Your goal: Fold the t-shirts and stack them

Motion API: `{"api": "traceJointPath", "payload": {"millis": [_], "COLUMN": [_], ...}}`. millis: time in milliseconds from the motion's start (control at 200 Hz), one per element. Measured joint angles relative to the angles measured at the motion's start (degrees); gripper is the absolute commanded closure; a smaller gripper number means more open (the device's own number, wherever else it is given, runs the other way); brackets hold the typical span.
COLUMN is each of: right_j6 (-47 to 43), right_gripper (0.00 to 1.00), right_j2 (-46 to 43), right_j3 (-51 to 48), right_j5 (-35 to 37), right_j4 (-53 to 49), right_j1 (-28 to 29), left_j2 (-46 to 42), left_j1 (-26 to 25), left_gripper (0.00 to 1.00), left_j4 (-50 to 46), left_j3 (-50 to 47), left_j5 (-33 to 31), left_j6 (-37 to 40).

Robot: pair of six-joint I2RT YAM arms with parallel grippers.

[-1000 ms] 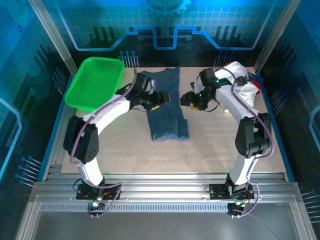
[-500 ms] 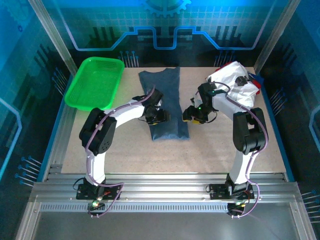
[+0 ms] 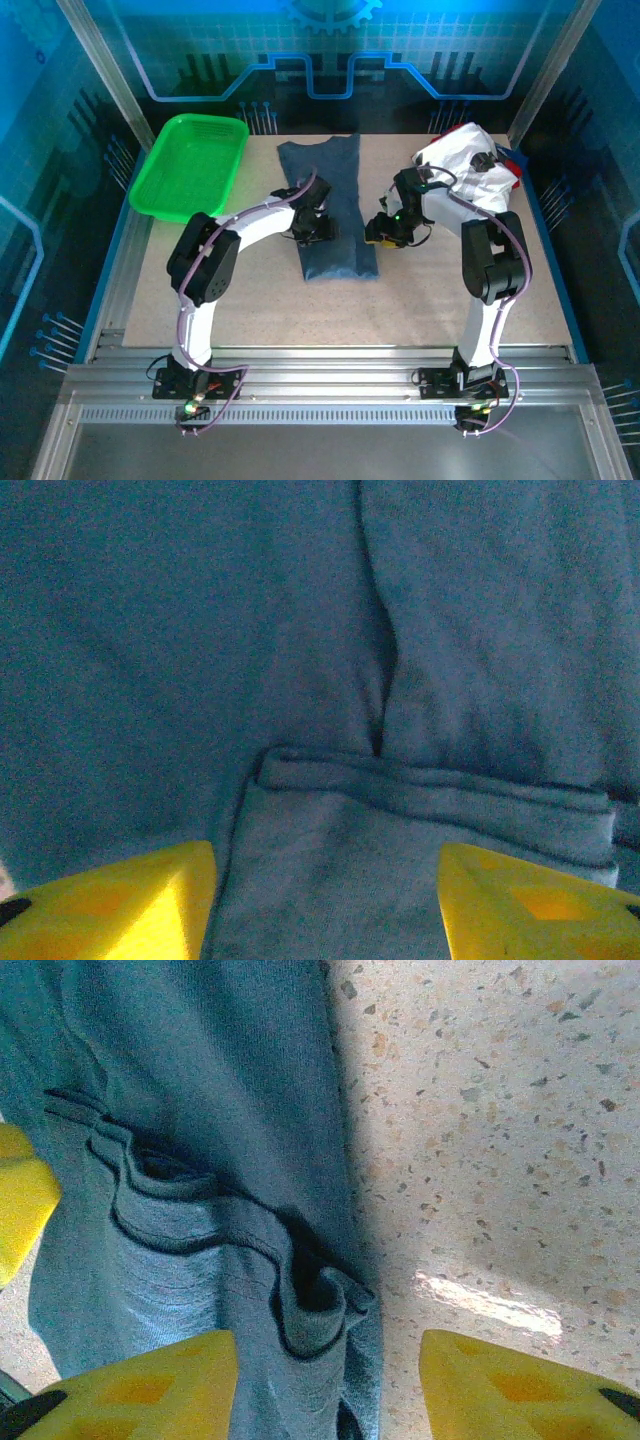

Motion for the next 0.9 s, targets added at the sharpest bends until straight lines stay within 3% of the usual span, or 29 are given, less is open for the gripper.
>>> {"api": "traceJointPath", "payload": {"millis": [230, 360, 505, 605, 900], "right_j6": [1.0, 1.4, 2.1, 2.3, 0.9], "right_gripper": [0.56, 0.65, 0.85, 0.92, 0.98], "right_j2": [0.6, 1.2, 2.4, 3.4, -1.5], "right_j3": [0.0, 0.1, 0.2, 0.7, 1.3], "right_j5": [-0.1, -0.3, -0.5, -0.4, 0.4], "right_j4": [0.8, 1.2, 1.5, 1.4, -1.2], "right_j1": [0.2, 0.8, 1.5, 1.6, 1.6], "left_j2": [2.6, 2.6, 2.7, 2.7, -4.2], "left_j1": [-0.1, -0.1, -0.1, -0.1, -0.1], "left_gripper": [0.52, 0.70, 0.87, 1.00, 1.00], "left_j4": [0.2, 0.3, 0.3, 0.2, 0.5], "left_j3": [0.5, 0.7, 0.7, 0.7, -3.7], "left_j5": [-0.1, -0.2, -0.1, 0.0, -1.1], "left_j6": [0.1, -0.1, 0.1, 0.5, 0.6]}}
